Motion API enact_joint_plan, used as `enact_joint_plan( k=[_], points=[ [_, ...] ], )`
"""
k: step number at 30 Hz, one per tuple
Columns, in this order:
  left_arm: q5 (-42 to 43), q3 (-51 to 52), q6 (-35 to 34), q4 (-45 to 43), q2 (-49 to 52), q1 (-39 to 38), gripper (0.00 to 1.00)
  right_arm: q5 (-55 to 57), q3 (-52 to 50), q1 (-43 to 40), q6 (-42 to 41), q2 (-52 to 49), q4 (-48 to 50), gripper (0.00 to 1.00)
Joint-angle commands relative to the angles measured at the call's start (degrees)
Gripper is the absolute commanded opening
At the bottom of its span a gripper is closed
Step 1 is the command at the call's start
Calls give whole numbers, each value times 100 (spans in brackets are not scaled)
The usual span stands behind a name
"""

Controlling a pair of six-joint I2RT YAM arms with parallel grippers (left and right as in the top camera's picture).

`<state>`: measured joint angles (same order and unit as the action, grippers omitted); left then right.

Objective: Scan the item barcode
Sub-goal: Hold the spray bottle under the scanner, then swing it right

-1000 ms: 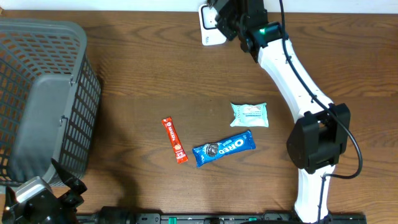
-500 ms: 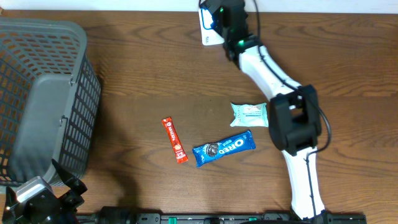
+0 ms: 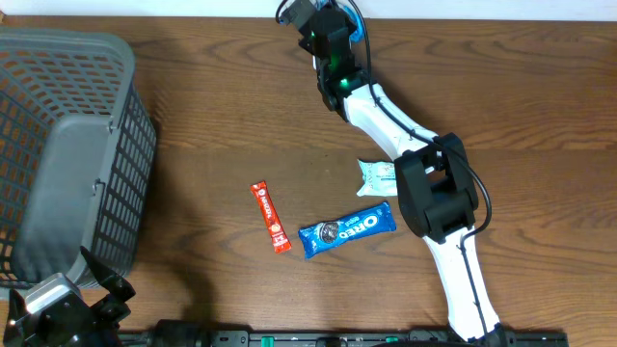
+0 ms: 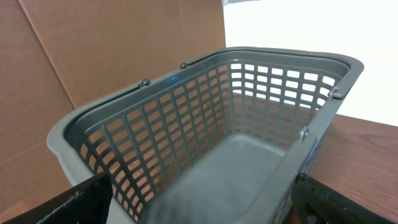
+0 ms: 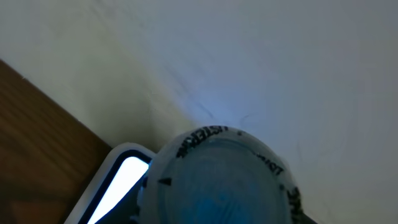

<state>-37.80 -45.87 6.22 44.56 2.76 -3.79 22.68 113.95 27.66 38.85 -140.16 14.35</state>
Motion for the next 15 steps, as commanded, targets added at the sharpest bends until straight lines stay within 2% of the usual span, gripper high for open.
enact_joint_plan(
  k=[1,10,15],
  points=[
    [-11,-9,33,-20,-46,28,92,76,155,20,105,17,107,29],
    [-11,-9,33,-20,-46,28,92,619,155,2,105,20,48,31],
    [-11,-9,33,-20,-46,28,92,1137,155,-59,35,55,-490,33]
  ],
)
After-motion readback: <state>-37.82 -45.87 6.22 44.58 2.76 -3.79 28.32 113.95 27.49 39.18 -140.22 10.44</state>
